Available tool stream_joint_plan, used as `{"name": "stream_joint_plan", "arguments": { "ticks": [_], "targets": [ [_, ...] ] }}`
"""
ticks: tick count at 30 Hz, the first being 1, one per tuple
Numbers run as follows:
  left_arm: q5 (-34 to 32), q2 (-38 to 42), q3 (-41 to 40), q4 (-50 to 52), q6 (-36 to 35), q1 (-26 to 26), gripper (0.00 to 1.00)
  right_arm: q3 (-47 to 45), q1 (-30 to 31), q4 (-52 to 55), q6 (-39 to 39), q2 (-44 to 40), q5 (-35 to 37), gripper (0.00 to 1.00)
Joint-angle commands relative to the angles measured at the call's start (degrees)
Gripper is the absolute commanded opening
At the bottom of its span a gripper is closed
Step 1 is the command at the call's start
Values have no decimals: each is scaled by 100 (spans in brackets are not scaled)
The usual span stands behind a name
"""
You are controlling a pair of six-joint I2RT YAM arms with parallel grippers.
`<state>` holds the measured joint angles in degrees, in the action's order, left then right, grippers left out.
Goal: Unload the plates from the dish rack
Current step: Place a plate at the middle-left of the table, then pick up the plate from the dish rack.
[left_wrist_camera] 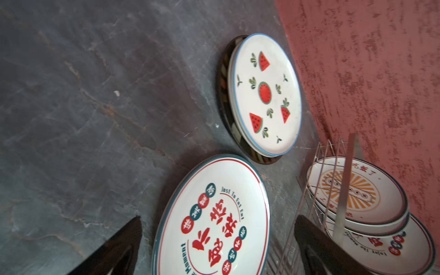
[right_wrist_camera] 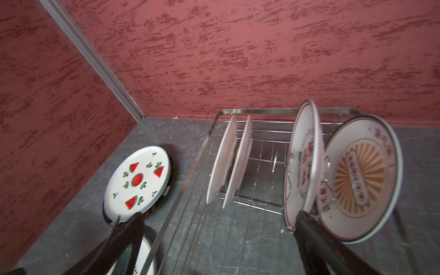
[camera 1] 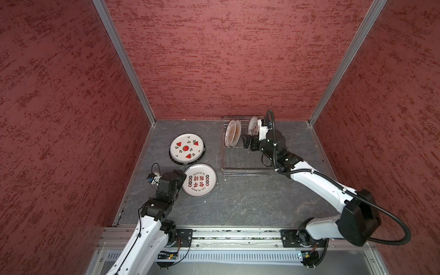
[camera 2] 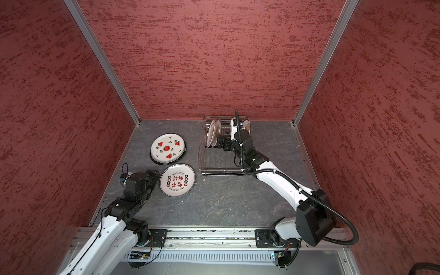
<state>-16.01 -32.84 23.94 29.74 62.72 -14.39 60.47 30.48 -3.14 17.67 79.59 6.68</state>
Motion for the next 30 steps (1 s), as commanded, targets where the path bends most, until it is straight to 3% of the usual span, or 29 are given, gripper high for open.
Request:
{"name": "stream_joint_plan", "arguments": {
  "ticks": [1, 8, 15, 23, 26, 30],
  "targets": [
    [-313, -128, 373, -95, -686, -370, 100, 145, -311, 91, 172, -111, 194, 99],
    [-213, -865, 1059, -1613, -1979, -1516, 100, 622, -877, 434, 271, 197, 62, 99],
    [1249, -2110, 1878, -2982, -2881, -1732, 100, 1138, -1141, 516, 179, 781, 394, 99],
    [2297, -2925, 2111, -4252, -2941, -1756, 99, 2294, -1159, 954, 2, 1836, 369, 83],
    [2675, -3342, 2344, -4363, -2876, -1786, 99, 2600, -1133, 1117, -61, 2154, 374, 70],
    [2623, -3771, 2559, -4415, -2894, -1940, 100, 2940, -1033, 1401, -173, 2507, 701, 63]
  ]
}}
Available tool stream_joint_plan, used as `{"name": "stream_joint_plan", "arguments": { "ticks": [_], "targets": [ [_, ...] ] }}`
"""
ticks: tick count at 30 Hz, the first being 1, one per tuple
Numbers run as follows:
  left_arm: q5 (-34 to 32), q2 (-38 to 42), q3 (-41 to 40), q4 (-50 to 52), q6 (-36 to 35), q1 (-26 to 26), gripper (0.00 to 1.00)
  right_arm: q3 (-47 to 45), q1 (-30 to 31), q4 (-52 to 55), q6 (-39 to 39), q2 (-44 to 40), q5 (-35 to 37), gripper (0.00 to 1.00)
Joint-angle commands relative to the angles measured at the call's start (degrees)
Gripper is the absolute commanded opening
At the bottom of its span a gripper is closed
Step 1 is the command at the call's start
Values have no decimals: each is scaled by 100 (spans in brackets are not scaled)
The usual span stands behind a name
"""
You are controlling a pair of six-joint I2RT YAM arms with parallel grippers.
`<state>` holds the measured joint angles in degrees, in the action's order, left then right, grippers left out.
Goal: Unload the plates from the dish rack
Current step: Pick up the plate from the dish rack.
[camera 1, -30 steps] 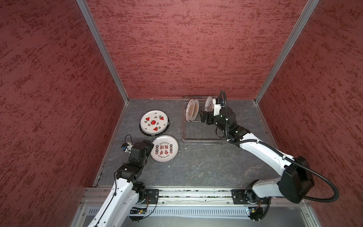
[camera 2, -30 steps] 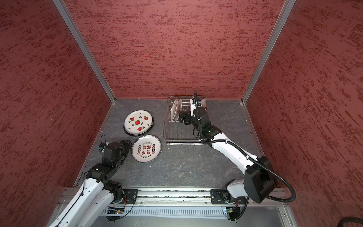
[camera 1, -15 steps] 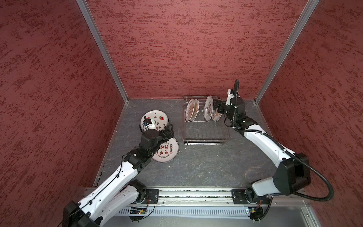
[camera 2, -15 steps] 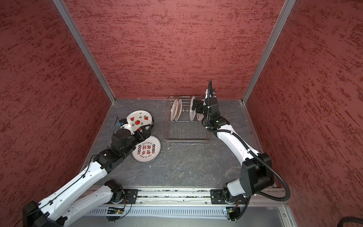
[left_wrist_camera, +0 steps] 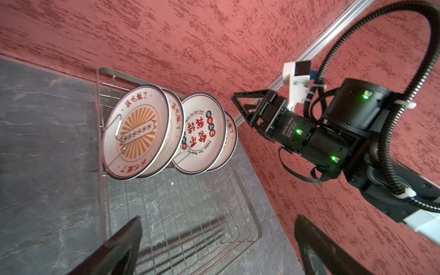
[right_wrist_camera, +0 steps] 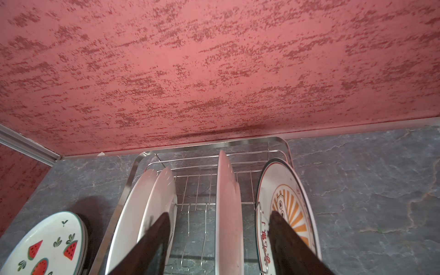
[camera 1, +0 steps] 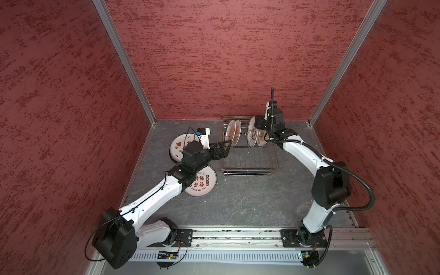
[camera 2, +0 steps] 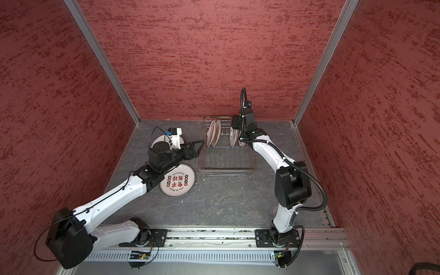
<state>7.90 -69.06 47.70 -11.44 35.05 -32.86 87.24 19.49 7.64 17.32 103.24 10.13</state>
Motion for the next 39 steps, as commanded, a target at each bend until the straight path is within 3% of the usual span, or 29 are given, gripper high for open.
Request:
{"name": "stream_joint_plan", "arguments": {
  "ticks": [1, 6, 10, 19, 39],
  "targets": [
    [206, -225, 213, -319, -122, -117, 100, 332, 87, 390, -160, 208, 469, 61],
    [374, -544, 302, -513, -10, -176, 99, 691, 195, 683, -212, 561, 951, 53],
    [352, -625, 226, -696, 31, -234, 99, 771, 253, 678, -251, 746, 966, 36],
    [335, -912, 254, -708, 74, -256, 99, 1332, 501, 1126, -335, 1328, 1895, 34],
    [161, -743, -145, -947, 259, -221, 99, 1692, 675, 1348, -679, 1650, 3164, 11]
  ]
}}
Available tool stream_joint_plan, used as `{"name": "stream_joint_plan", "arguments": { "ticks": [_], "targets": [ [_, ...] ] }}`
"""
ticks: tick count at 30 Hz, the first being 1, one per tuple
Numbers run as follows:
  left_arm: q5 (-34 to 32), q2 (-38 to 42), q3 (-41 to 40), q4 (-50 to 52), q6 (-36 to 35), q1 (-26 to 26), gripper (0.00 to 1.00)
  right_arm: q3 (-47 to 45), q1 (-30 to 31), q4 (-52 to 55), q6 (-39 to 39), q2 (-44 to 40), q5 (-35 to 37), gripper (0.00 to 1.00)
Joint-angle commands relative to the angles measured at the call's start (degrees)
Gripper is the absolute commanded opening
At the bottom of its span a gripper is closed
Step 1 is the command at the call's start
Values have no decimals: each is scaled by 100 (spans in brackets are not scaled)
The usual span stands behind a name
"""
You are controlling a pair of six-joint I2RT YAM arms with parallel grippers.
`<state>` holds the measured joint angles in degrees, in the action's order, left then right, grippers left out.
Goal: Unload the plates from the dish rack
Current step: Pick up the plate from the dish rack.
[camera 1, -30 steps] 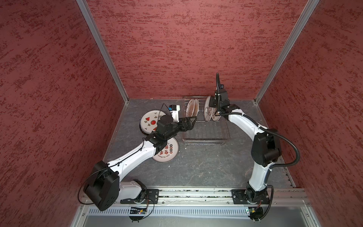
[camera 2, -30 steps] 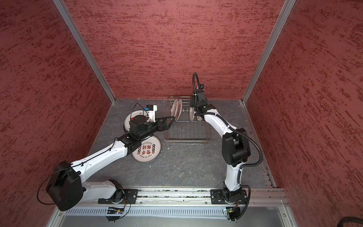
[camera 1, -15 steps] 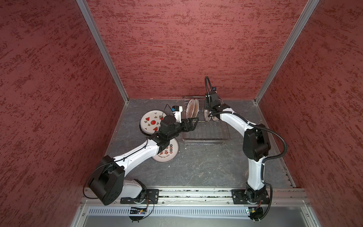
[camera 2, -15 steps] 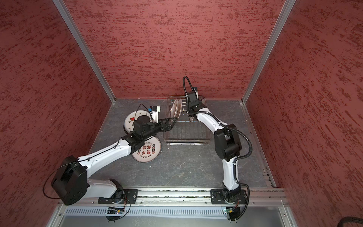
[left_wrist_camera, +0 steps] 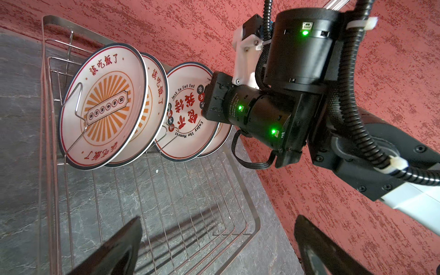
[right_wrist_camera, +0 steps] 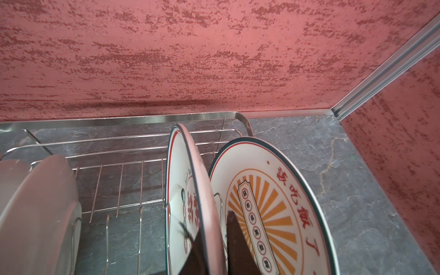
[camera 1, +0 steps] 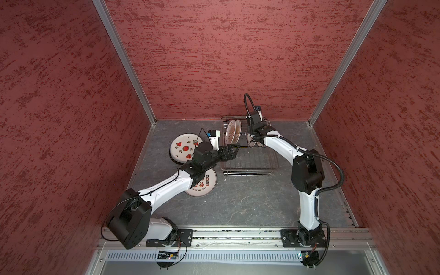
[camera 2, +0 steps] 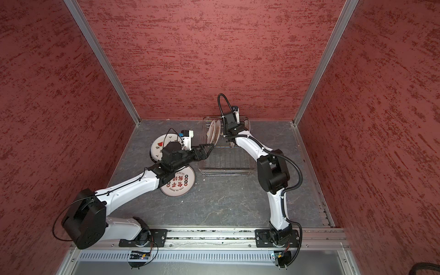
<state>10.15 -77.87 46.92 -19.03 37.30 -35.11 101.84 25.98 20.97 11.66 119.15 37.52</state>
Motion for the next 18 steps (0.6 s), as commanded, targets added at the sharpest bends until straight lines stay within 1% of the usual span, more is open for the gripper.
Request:
{"name": "stream_joint_plan", "arguments": {
  "ticks": [1, 8, 18],
  "targets": [
    [-72, 125, -72, -198, 26, 4, 99, 231, 30, -3, -118, 46, 461, 10],
    [-99, 108, -154, -254, 77, 57, 100, 232, 140, -195, -322, -94, 839, 6],
    [-93, 148, -211, -281, 95, 75, 99, 112, 333, -623, -854, -540, 1475, 3]
  ]
}}
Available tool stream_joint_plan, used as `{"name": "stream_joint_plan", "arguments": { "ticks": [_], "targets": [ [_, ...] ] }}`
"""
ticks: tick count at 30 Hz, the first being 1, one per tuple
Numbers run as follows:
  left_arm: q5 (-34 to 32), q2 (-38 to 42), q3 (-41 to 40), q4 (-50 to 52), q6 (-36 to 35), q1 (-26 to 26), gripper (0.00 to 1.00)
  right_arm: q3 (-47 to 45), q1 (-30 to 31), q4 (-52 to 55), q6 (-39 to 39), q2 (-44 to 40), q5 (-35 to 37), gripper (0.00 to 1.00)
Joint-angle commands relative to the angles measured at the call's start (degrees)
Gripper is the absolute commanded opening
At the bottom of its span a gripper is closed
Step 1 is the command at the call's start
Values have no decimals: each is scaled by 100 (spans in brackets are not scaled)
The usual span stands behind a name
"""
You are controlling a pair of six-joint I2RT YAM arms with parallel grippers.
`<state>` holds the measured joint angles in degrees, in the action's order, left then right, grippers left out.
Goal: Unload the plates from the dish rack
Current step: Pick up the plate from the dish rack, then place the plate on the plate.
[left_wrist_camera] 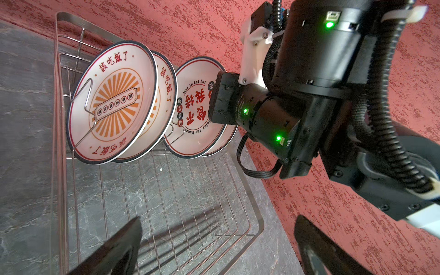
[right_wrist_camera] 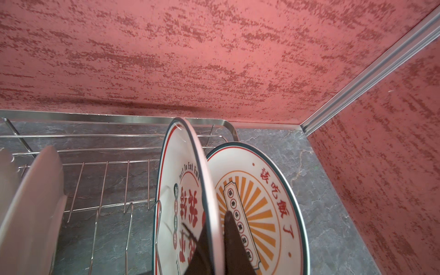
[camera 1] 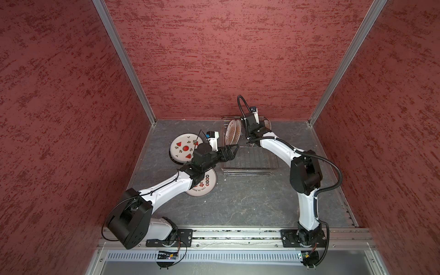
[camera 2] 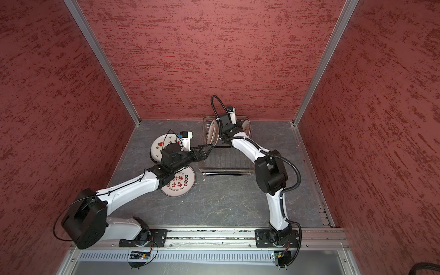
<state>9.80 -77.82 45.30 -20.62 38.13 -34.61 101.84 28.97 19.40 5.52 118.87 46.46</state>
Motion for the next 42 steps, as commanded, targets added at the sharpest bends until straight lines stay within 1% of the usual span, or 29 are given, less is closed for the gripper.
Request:
{"name": "stream_joint_plan", "arguments": {
  "ticks": [1, 4, 10, 14, 16, 19, 21, 25, 28, 30, 33, 36, 39, 42],
  "targets": [
    [-49, 168, -48, -118, 10, 25, 100, 41, 51, -555, -316, -606, 605, 3],
    [-73, 244, -90, -109, -3, 25, 99, -314, 142, -961, -674, -966, 641, 3],
    [-48, 407, -205, -170, 9, 46, 99, -919, 300, -1485, -1023, -1765, 904, 3],
    [207, 536, -247, -283, 13, 68, 99, -1306, 447, -1727, -1097, -2307, 1057, 2],
    [360, 628, -321, -401, 30, 84, 99, -1620, 513, -1817, -951, -2729, 883, 3],
    [544, 780, -528, -622, 200, 141, 100, -2144, 513, -1784, -495, -3479, 138, 3],
    [656, 900, -653, -964, 260, 182, 100, -2460, 508, -1804, -267, -3973, -388, 3],
    [808, 1194, -909, -1289, 320, 236, 99, -2892, 446, -1847, 38, -4578, -1231, 3],
    [900, 1451, -1122, -1416, 322, 222, 99, -3273, 170, -1927, 497, -4974, -2201, 1],
    [896, 1633, -1271, -1427, 331, 207, 99, -3546, -132, -1999, 924, -5211, -3082, 0],
    [845, 1863, -1487, -1448, 351, 171, 100, -3997, -496, -2372, 1443, -5499, -4410, 0],
    [728, 2014, -1688, -1504, 413, 85, 99, -4508, -631, -2857, 1839, -5792, -5323, 0],
    [716, 2012, -1750, -1497, 401, -42, 99, -5066, -732, -3489, 2284, -6104, -6114, 0],
    [584, 1923, -1795, -1513, 419, -175, 100, -5717, -838, -4269, 2819, -6405, -6556, 0]
  ]
}}
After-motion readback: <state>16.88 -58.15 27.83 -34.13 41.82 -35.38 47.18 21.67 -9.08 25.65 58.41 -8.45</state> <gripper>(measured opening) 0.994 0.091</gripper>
